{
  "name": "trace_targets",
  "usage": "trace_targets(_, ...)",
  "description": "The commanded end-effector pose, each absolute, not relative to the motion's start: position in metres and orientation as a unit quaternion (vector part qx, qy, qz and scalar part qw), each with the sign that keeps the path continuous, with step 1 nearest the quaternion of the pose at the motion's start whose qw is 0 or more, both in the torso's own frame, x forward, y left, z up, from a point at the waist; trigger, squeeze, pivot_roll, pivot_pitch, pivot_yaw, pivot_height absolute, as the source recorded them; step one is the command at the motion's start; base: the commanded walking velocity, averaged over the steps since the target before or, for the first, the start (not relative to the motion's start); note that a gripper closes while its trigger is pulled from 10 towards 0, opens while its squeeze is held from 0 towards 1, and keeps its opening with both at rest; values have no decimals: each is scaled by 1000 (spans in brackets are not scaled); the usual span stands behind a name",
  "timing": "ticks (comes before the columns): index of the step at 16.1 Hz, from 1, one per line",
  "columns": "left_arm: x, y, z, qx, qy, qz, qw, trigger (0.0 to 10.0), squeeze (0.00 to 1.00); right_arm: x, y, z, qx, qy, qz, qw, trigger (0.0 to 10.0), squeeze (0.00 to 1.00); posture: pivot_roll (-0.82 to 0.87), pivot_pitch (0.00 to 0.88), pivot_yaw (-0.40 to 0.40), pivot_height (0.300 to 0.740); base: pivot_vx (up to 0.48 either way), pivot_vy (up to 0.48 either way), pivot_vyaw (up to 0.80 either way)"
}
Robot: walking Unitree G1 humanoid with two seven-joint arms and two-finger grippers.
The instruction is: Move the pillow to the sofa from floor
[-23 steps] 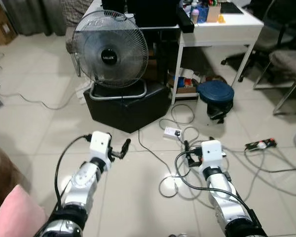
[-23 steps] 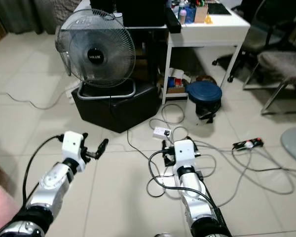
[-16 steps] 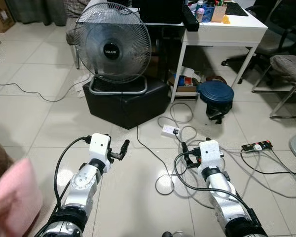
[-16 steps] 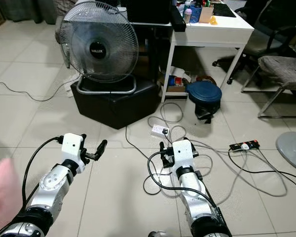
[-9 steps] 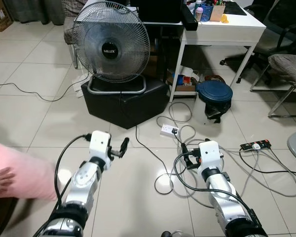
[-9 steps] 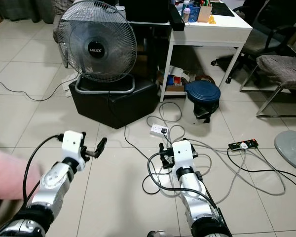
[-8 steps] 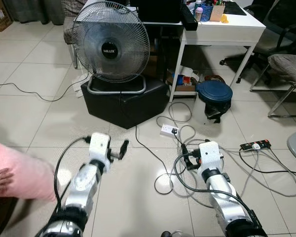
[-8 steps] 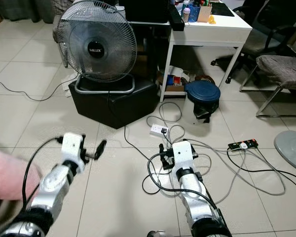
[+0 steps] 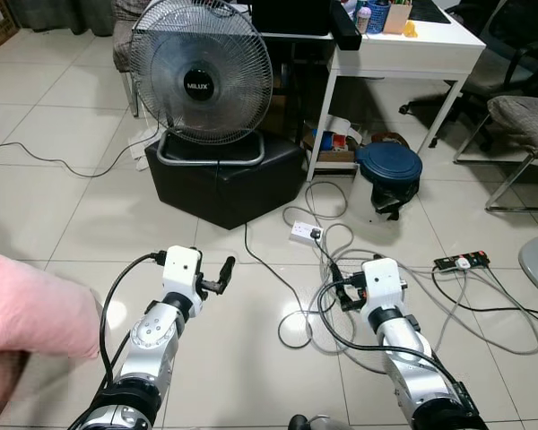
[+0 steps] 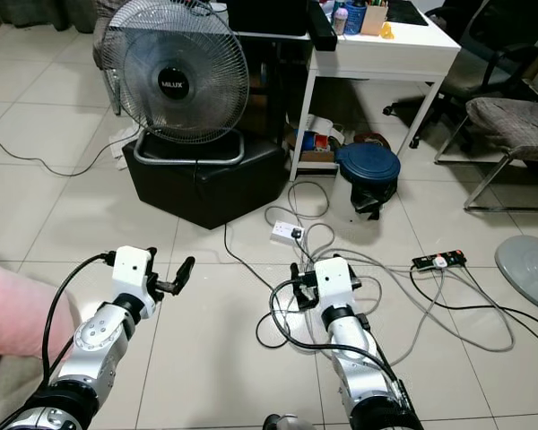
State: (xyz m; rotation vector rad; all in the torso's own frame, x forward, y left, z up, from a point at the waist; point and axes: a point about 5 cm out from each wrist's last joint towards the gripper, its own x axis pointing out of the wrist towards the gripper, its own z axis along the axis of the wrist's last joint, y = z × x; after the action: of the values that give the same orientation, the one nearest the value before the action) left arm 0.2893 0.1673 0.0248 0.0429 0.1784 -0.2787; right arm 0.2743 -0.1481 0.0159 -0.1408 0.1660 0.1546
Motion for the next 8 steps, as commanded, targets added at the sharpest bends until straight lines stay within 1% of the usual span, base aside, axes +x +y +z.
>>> trace_targets(1, 292, 167, 29, 23, 81, -138, 987, 10000, 0, 276, -150, 18, -70, 78, 73, 992, 10000, 122, -49, 73, -59, 740, 0, 0, 0)
trace_targets(7, 292, 163, 26, 60, 88, -149, 983, 10000, 0, 274, -150, 18, -70, 80, 75, 992, 10000, 122, -60, 73, -58, 740, 0, 0, 0)
trace_targets(8, 292, 162, 26, 63, 88, -154, 982, 10000, 0, 274, -150, 18, -70, 80, 76, 991, 10000, 122, -62, 72, -57, 740, 341, 0, 0)
